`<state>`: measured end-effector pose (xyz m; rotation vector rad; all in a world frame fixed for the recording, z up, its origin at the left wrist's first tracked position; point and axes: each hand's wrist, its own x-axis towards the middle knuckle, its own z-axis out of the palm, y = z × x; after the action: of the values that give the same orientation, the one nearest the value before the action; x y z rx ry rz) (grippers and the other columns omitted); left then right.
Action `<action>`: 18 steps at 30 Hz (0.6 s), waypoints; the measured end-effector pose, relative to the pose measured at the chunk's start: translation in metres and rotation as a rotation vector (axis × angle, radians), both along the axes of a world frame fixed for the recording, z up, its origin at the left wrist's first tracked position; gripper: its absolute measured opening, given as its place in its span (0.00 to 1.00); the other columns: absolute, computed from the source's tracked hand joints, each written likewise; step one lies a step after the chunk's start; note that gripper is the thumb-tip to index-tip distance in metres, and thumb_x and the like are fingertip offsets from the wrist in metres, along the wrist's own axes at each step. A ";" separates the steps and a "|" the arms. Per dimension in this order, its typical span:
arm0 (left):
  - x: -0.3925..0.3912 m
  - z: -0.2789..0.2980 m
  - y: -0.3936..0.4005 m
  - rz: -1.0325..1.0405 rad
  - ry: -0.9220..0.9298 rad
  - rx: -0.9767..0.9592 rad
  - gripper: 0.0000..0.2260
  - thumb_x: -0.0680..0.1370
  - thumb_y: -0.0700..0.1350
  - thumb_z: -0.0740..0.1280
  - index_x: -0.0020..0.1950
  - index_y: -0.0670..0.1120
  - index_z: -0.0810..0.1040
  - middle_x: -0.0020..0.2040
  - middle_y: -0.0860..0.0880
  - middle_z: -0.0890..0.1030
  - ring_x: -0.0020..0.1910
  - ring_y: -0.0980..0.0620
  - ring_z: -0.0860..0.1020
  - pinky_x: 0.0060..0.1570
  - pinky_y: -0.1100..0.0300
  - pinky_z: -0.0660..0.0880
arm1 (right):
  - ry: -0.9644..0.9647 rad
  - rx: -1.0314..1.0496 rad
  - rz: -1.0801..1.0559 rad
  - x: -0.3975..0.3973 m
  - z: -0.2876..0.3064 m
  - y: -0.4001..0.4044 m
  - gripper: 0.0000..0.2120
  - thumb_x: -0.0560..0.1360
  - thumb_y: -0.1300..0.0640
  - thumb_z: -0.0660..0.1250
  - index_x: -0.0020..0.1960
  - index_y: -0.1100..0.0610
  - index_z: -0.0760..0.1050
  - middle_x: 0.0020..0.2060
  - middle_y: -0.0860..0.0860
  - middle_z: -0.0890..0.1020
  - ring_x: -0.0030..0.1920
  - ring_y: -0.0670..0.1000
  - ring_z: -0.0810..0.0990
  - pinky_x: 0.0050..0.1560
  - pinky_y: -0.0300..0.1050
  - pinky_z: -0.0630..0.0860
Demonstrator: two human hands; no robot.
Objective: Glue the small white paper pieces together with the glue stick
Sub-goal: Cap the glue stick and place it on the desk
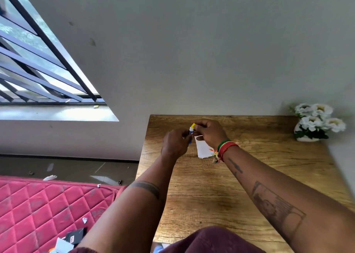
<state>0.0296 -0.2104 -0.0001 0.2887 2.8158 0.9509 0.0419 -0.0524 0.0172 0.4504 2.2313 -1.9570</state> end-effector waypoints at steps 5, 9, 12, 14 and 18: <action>0.002 0.005 0.007 -0.024 -0.003 -0.010 0.09 0.81 0.53 0.68 0.54 0.53 0.87 0.47 0.51 0.87 0.50 0.47 0.84 0.47 0.52 0.80 | 0.025 0.153 0.044 0.004 0.008 0.009 0.12 0.80 0.61 0.67 0.63 0.58 0.80 0.52 0.55 0.85 0.46 0.52 0.85 0.42 0.43 0.81; 0.002 0.011 0.012 -0.058 0.030 -0.031 0.11 0.81 0.55 0.67 0.53 0.51 0.86 0.47 0.49 0.87 0.48 0.47 0.83 0.43 0.55 0.75 | 0.068 0.286 0.110 0.009 0.016 0.015 0.14 0.81 0.60 0.66 0.65 0.59 0.80 0.50 0.55 0.86 0.46 0.52 0.84 0.47 0.47 0.83; 0.002 0.017 0.014 -0.070 0.053 -0.033 0.13 0.82 0.57 0.67 0.53 0.51 0.87 0.46 0.50 0.87 0.46 0.48 0.83 0.42 0.55 0.75 | 0.094 0.415 0.179 0.013 0.022 0.020 0.14 0.81 0.59 0.65 0.65 0.56 0.80 0.52 0.55 0.86 0.50 0.54 0.84 0.56 0.53 0.81; 0.004 0.023 0.017 -0.073 0.044 -0.015 0.13 0.82 0.56 0.66 0.49 0.50 0.87 0.41 0.51 0.85 0.42 0.50 0.81 0.38 0.58 0.71 | 0.133 0.460 0.200 0.016 0.027 0.023 0.20 0.81 0.61 0.63 0.72 0.51 0.74 0.58 0.52 0.83 0.55 0.53 0.82 0.58 0.49 0.79; 0.002 0.032 0.023 0.008 -0.040 0.125 0.14 0.81 0.55 0.68 0.49 0.48 0.88 0.40 0.50 0.86 0.44 0.50 0.83 0.41 0.57 0.72 | 0.223 0.611 0.312 0.027 0.030 0.025 0.32 0.79 0.60 0.67 0.79 0.46 0.60 0.60 0.51 0.80 0.56 0.53 0.81 0.51 0.43 0.74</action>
<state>0.0316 -0.1870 0.0316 0.2703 2.7287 1.1244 0.0692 -0.0272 0.0473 -0.0720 2.8164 -1.2038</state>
